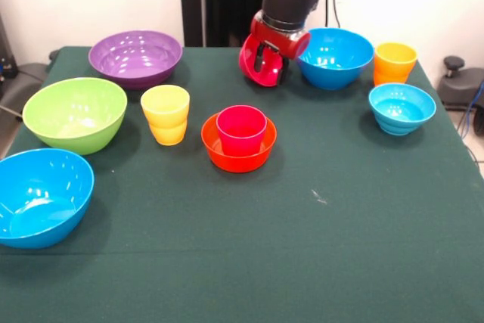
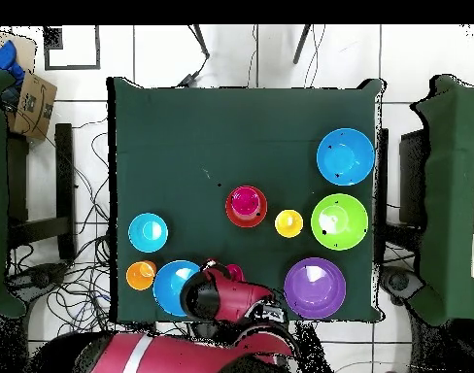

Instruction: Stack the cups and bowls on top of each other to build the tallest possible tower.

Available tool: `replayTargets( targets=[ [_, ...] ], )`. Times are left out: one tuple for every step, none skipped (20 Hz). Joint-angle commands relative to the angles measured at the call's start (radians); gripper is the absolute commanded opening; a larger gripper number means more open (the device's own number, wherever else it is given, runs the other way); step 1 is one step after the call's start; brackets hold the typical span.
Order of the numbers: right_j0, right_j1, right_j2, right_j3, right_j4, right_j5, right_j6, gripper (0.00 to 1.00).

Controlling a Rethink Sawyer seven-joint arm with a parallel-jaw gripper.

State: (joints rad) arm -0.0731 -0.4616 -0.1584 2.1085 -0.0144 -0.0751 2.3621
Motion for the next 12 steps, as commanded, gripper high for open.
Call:
replayTargets(
  targets=[
    [-0.003,-0.075,0.115,-0.017,0.070,0.141,0.131,1.00],
    [-0.003,-0.085,0.116,-0.016,0.070,0.154,0.129,1.00],
    [-0.004,-0.093,0.118,-0.016,0.071,0.165,0.127,1.00],
    [-0.005,-0.101,0.119,-0.015,0.072,0.175,0.126,1.00],
    [-0.004,-0.107,0.119,-0.016,0.072,0.184,0.125,1.00],
    [-0.004,-0.114,0.119,-0.016,0.073,0.193,0.124,1.00],
    [-0.005,-0.118,0.120,-0.016,0.072,0.198,0.123,1.00],
    [-0.006,-0.122,0.121,-0.015,0.072,0.203,0.121,1.00],
    [-0.005,-0.128,0.120,-0.015,0.072,0.211,0.119,1.00],
    [-0.004,-0.134,0.119,-0.015,0.072,0.218,0.118,1.00],
    [-0.001,-0.135,0.114,-0.017,0.071,0.223,0.116,1.00],
    [-0.002,-0.138,0.111,-0.016,0.068,0.225,0.112,1.00]
  ],
)
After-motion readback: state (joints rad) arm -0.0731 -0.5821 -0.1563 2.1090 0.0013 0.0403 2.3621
